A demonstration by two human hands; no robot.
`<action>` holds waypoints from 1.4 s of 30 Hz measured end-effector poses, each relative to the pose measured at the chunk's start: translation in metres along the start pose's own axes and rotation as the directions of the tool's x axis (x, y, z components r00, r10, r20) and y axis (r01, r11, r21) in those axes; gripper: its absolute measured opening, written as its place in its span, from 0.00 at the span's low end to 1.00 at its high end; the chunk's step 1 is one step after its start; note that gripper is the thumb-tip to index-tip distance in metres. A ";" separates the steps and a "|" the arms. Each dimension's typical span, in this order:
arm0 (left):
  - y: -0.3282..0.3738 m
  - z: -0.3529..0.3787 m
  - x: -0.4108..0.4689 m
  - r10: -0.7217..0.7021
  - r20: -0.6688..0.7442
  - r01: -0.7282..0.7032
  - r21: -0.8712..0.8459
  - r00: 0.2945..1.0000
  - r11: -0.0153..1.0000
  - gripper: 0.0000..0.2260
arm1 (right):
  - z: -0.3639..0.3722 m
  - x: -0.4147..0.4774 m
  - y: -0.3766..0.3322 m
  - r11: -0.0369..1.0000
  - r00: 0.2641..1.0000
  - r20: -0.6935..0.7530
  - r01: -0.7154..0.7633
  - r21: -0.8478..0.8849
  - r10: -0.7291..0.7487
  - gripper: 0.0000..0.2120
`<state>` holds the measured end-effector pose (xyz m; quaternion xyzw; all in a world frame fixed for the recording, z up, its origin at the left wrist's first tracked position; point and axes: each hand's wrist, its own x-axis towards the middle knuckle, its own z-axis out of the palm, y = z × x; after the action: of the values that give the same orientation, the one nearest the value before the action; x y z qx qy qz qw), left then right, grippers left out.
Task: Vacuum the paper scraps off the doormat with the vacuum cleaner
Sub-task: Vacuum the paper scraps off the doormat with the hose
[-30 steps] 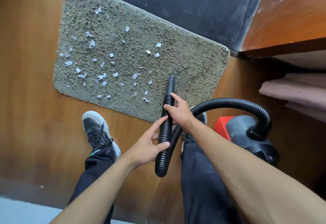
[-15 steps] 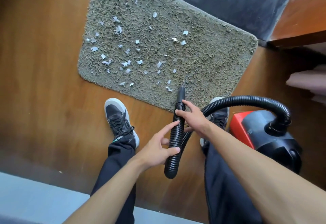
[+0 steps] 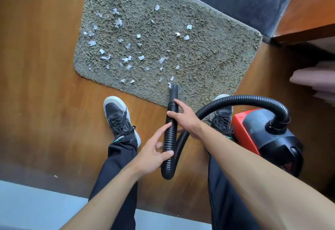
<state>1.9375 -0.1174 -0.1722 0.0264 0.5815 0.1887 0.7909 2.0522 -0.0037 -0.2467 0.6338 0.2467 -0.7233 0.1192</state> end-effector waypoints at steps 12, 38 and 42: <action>0.004 0.003 0.001 0.020 -0.054 -0.022 -0.035 0.998 0.999 0.33 | 0.003 0.007 -0.011 0.997 0.997 0.037 0.072 -0.031 -0.071 0.33; -0.009 -0.016 -0.008 0.093 -0.111 -0.102 -0.071 0.989 0.992 0.34 | 0.036 0.017 -0.017 0.990 0.998 0.033 0.059 -0.131 -0.055 0.32; -0.007 -0.019 -0.009 0.108 -0.107 -0.115 -0.069 0.988 0.991 0.34 | 0.038 0.018 -0.021 0.987 0.997 0.043 0.073 -0.141 -0.068 0.32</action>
<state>1.9199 -0.1300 -0.1720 0.0194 0.6116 0.2554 0.7486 2.0061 -0.0023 -0.2569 0.6005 0.3175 -0.7198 0.1431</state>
